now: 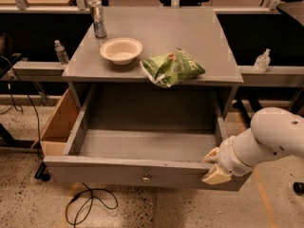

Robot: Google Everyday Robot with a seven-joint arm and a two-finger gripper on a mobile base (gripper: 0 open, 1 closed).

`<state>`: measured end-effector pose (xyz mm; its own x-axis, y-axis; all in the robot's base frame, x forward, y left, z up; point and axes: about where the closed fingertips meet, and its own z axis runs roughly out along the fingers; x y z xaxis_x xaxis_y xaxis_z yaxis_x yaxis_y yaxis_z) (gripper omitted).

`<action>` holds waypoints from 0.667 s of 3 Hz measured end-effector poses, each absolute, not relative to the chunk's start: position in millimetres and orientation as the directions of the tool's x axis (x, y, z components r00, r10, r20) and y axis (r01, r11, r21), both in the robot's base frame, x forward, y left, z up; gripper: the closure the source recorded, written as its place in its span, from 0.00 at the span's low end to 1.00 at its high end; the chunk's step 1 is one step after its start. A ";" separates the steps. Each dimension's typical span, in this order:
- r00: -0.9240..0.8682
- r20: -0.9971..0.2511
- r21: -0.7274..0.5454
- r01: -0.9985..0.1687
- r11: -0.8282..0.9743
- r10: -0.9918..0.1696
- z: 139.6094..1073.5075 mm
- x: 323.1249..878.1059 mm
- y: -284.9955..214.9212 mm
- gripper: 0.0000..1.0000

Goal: Open top drawer

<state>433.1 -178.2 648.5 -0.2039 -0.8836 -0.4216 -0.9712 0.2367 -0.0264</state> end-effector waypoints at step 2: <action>-0.201 -0.421 -0.025 -0.972 0.233 -0.885 648.0 432.3 -176.9 0.00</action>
Offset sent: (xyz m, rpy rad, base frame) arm -0.0004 0.0006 -0.0002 -0.0003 0.0007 0.0015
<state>432.3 -176.9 648.0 -0.2014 -0.8846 -0.4206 -0.9721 0.2332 -0.0249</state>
